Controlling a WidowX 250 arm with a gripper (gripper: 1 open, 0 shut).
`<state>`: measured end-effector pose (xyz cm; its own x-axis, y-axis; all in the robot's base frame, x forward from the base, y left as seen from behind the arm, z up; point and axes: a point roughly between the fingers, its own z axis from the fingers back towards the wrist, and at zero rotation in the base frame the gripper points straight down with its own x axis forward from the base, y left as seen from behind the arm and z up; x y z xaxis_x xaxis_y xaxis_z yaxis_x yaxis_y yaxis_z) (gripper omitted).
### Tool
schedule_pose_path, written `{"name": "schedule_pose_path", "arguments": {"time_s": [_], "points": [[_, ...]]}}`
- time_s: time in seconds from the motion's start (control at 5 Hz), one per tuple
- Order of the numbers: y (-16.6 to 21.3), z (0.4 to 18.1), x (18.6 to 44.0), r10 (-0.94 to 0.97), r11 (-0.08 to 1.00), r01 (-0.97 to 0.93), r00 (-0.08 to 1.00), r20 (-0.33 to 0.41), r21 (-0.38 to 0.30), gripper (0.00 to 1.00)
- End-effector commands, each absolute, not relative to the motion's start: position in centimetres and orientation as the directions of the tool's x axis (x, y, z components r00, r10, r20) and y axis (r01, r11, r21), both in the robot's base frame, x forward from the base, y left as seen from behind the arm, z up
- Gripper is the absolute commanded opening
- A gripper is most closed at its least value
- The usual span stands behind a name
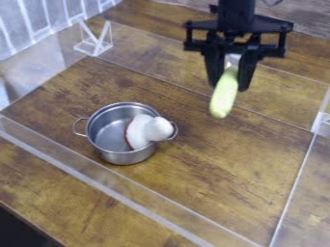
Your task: Move the green spoon to the left
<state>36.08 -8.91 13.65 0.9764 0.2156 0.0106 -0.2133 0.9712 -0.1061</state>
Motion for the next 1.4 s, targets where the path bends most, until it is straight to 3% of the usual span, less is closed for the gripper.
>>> {"name": "schedule_pose_path", "arguments": {"time_s": [0.0,0.2,0.4,0.6,1.2], "points": [[-6.4,17.3,36.1,0.128,0.985,-0.11,0.982,0.135,-0.133,0.0],[-4.2,17.1,35.9,0.017,0.995,-0.001,0.989,0.147,-0.104,0.0],[-2.8,17.2,34.9,0.026,0.997,-0.014,0.988,0.153,-0.08,0.0],[-1.5,16.3,34.0,0.053,0.997,-0.043,0.986,0.158,-0.065,0.0],[8.1,16.4,31.6,0.058,0.998,-0.054,0.984,0.167,-0.027,0.0]]}}
